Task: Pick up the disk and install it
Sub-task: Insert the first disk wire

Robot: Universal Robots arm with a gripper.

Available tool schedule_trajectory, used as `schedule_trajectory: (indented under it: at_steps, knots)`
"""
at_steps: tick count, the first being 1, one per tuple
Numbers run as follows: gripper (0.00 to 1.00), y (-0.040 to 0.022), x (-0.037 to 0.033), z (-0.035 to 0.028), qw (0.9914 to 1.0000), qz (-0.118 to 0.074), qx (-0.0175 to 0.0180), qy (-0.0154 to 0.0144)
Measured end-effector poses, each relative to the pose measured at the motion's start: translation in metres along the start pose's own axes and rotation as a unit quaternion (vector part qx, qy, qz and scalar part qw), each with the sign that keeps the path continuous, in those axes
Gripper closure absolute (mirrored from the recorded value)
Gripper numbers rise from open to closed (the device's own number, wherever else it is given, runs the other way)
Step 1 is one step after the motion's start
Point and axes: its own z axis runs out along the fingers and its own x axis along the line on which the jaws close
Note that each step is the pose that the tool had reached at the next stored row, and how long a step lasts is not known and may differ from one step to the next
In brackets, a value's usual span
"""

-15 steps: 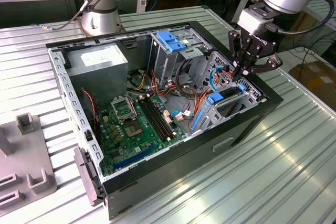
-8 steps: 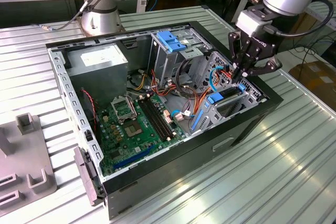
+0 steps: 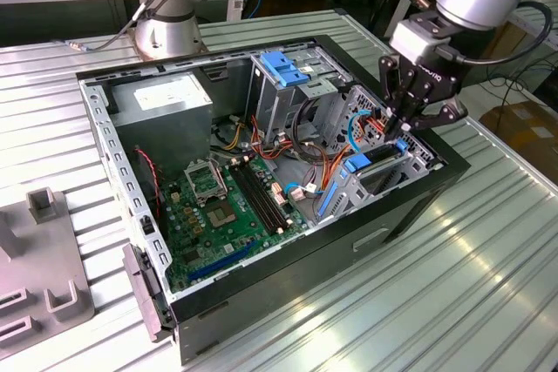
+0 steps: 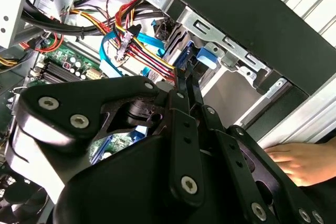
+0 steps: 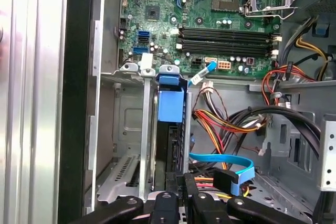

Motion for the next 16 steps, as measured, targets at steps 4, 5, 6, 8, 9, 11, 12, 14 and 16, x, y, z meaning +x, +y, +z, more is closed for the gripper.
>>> schedule_trajectory:
  at_steps: [4, 5, 6, 8, 9, 11, 12, 14, 16]
  knots:
    - [0.84, 0.0009, 0.0023, 0.0009, 1.0, 0.0, 0.0, 0.0]
    - [0.84, 0.0012, 0.0023, 0.0011, 1.0, 0.0, 0.0, 0.0]
    - [0.84, 0.0015, 0.0024, 0.0016, 1.0, 0.0, 0.0, -0.0001]
    - [0.84, 0.0024, 0.0024, 0.0022, 1.0, 0.0, 0.0, -0.0002]
    - [0.84, 0.0027, 0.0024, 0.0023, 1.0, 0.0, 0.0, -0.0002]
    - [0.84, 0.0031, 0.0024, 0.0041, 1.0, 0.001, 0.0, -0.0007]
    - [0.84, 0.0037, 0.0028, 0.0075, 0.99999, 0.004, 0.0, -0.0006]
    - [0.84, 0.0037, 0.0033, 0.0085, 0.99978, 0.021, -0.0001, -0.0003]
    - [0.84, 0.0037, 0.0033, 0.0096, 0.99978, 0.021, -0.0001, -0.0003]
